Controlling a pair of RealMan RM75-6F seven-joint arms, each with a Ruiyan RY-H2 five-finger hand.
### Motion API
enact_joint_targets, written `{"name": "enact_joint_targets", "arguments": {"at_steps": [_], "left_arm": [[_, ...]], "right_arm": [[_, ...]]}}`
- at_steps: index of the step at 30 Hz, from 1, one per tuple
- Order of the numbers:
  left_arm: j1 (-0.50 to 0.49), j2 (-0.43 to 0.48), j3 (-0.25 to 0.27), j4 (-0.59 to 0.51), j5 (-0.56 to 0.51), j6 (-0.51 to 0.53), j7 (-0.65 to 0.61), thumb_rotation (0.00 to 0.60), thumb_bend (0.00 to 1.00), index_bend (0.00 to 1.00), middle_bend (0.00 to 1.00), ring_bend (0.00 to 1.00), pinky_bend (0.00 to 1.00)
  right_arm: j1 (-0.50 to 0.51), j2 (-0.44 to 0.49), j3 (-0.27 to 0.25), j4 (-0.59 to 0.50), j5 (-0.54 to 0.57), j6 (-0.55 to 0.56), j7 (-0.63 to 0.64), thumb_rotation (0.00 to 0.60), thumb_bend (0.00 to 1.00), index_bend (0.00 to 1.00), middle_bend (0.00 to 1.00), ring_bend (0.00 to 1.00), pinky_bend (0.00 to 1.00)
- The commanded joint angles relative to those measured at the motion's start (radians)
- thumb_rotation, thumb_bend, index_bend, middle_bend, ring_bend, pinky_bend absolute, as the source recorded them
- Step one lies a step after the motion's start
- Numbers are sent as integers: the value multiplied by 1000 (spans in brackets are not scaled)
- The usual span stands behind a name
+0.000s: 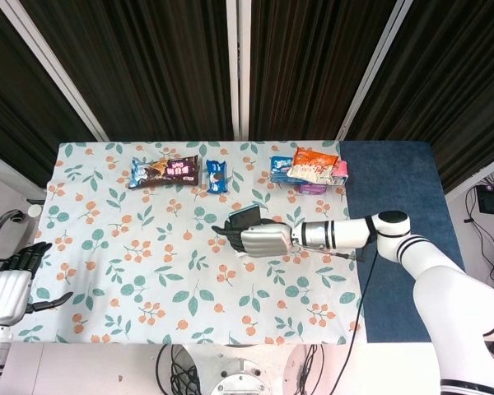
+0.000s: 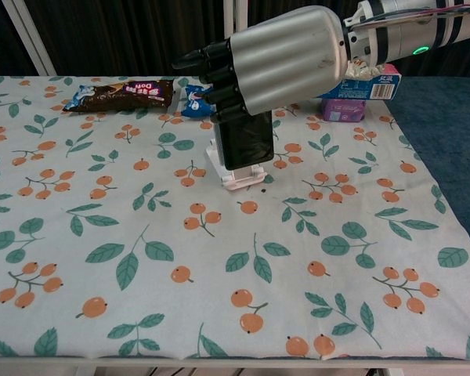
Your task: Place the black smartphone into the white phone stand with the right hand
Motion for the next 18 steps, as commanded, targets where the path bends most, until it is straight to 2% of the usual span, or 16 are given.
{"name": "enact_joint_targets", "arguments": {"at_steps": [1,18], "left_arm": [[1,1,0,2,-1,0,-4,331,6,118,112,130,223],[15,0,-2,26,-8,10,-31,333,7,118,112,129,223]], "right_arm": [[5,-11,-11,9,1,-5,3,600,219,485,243,240,0],[8,-40,-35,25,43,-18,-10,600,221,485,240,235,0]]}}
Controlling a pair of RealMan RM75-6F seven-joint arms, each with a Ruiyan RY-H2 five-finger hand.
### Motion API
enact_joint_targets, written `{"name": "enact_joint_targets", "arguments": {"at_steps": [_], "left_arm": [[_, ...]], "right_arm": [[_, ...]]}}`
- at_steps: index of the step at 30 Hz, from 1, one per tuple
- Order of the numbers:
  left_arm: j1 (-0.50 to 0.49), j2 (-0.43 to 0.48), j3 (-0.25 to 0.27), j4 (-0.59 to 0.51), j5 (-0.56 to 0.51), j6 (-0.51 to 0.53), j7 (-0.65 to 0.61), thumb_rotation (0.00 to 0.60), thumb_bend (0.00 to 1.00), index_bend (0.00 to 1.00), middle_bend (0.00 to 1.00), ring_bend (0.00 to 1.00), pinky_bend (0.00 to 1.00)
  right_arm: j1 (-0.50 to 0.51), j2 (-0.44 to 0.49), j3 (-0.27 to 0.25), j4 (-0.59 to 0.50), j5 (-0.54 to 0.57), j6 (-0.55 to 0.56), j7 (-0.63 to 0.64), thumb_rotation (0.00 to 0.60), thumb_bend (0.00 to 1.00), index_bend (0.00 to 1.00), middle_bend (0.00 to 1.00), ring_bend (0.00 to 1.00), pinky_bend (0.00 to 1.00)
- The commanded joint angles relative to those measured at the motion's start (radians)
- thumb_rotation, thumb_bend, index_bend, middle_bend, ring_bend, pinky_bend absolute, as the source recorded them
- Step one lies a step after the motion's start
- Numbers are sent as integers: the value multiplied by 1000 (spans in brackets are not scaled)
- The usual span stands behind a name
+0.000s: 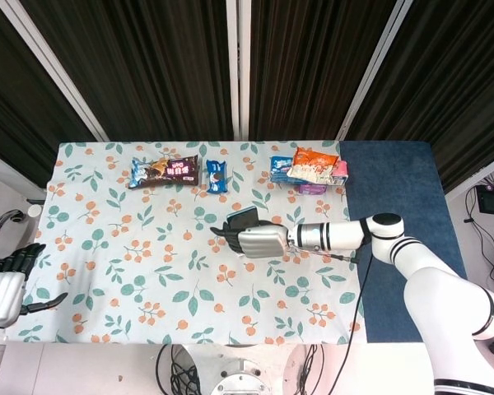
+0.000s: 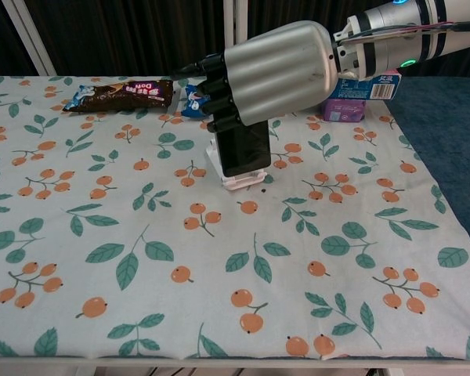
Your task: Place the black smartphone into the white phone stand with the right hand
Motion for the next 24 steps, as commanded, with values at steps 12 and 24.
{"name": "enact_joint_targets", "arguments": {"at_steps": [12,24], "left_arm": [[1,2,2,2,5,-2,-7,332,7,117,112,129,223],[4,1,1,2,3,-2,-9,332,7,118,112,129,223]], "right_arm": [[-15,-22,-17,15,27,1,-8,600,220,485,237,235,0],[-17,-38,-29,32,38,10,-3,600,221,485,238,235,0]]}}
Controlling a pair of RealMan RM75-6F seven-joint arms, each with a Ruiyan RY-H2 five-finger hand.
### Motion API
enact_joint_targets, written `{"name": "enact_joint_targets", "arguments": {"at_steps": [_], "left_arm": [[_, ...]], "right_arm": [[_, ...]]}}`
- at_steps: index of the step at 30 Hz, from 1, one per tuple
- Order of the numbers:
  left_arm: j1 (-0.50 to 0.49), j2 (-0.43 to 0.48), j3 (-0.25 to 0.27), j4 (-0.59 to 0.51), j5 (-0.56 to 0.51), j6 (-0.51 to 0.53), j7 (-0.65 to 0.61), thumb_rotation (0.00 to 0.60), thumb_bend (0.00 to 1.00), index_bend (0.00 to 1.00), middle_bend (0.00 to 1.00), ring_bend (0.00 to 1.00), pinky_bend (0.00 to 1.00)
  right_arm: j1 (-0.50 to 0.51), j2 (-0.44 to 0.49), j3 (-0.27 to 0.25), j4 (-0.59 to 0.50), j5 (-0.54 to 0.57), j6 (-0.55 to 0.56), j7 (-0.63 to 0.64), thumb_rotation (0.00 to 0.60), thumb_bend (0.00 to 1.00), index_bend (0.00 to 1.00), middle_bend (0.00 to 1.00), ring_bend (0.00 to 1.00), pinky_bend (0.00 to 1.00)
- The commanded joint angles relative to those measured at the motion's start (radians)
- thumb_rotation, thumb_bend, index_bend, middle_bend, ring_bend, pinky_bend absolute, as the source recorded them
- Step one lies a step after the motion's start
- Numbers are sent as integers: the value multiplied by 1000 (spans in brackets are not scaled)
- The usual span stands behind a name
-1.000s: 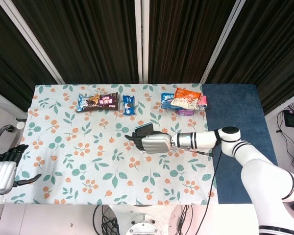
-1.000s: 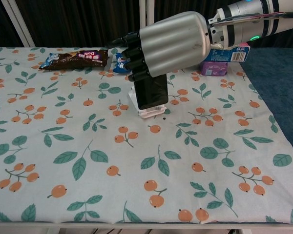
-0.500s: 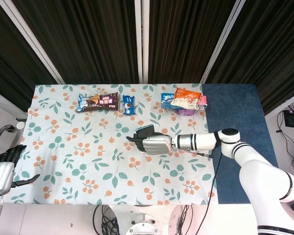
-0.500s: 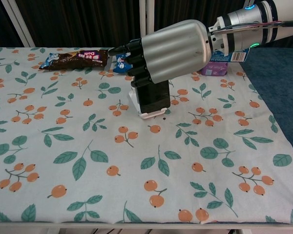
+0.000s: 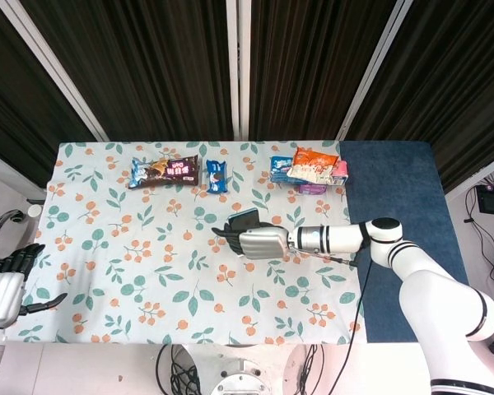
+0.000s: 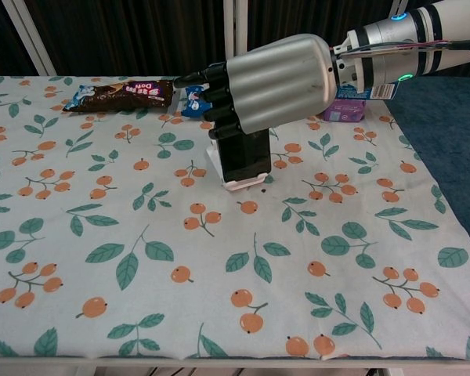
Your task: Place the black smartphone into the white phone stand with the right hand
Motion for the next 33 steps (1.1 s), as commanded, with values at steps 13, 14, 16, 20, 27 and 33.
{"name": "enact_joint_targets", "arguments": {"at_steps": [13,14,16,20,27,33], "left_arm": [[1,1,1,6,1,-3,-14,335,7,118,112,129,223],[1,0,1,6,0,-4,-15,335,7,118,112,129,223],[1,0,1,7,-1,-6,-16,332,7,118,112,129,223],[-1,0,0,7,0,-8,-16,332,7,118,112,129,223],[-1,1,0,6,-1,-10,-15,333,7,118,112,129,223],[-2,2,-1,5,-1,-10,-14,333,7,118,112,129,223]], "right_arm": [[1,-7,-8,6,17,-3,7,600,219,448,222,201,0],[2,-7,-8,6,18,-6,6,600,218,426,216,189,0],[3,-5,-8,3,22,-16,1,600,211,304,181,135,0],[1,1,-1,-13,38,-41,-26,600,185,46,82,27,0],[2,22,7,-67,59,-83,-61,600,162,0,0,0,0],[-1,53,24,-110,71,-65,-79,600,150,0,0,0,0]]}}
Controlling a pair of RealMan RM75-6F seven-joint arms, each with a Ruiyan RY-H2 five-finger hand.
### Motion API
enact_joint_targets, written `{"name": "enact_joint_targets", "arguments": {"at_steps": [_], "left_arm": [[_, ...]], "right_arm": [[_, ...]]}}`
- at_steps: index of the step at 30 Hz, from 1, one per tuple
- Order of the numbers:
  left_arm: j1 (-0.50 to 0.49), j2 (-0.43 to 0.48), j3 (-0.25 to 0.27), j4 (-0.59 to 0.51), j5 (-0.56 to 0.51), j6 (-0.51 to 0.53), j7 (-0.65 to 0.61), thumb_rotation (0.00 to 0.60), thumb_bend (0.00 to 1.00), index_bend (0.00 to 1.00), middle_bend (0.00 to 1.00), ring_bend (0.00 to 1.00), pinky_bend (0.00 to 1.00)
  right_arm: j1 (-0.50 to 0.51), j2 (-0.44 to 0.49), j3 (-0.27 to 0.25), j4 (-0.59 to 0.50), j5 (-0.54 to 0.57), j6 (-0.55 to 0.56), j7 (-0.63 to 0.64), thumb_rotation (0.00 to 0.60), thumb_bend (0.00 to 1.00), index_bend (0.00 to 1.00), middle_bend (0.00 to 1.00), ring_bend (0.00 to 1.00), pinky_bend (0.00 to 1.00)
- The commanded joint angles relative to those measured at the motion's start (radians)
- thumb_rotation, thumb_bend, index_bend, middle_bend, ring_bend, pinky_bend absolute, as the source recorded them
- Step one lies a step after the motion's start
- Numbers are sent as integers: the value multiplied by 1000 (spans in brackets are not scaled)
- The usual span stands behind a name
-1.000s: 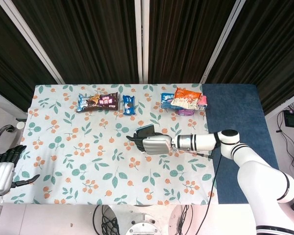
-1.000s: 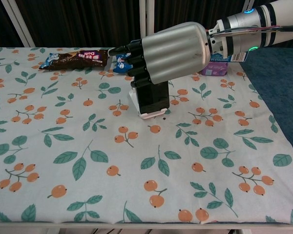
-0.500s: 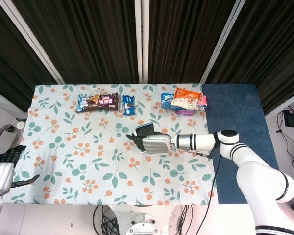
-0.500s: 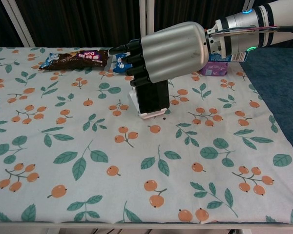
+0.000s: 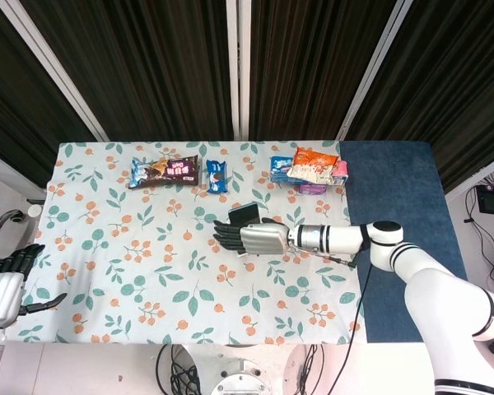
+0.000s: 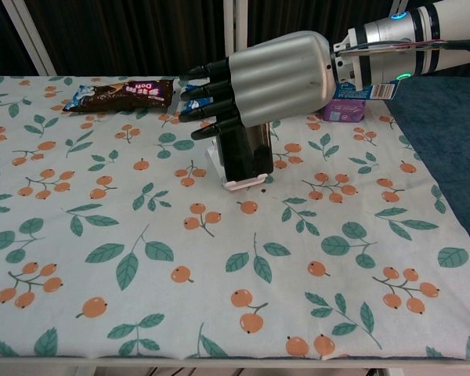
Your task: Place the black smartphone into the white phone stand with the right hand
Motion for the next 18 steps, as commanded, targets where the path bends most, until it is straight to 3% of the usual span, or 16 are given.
{"name": "enact_joint_targets", "arguments": {"at_steps": [1,6,10,18], "left_arm": [[0,0,0,0,0,0,1,334,7,118,112,129,223],[1,1,-2,-2,0,4,-1,334,7,118,112,129,223],[3,6,-3,-5,0,9,1,336,7,118,112,129,223],[-2,7,-4,-32,7,10,38,339,7,118,112,129,223]], "right_arm": [[-7,25,20,-31,17,23,-10,600,142,0,0,0,0],[-81,126,88,-172,99,117,-52,600,94,0,0,0,0],[-224,257,128,-355,198,252,-71,600,91,0,0,0,0],[-593,450,108,-691,521,393,99,600,199,0,0,0,0]]}}
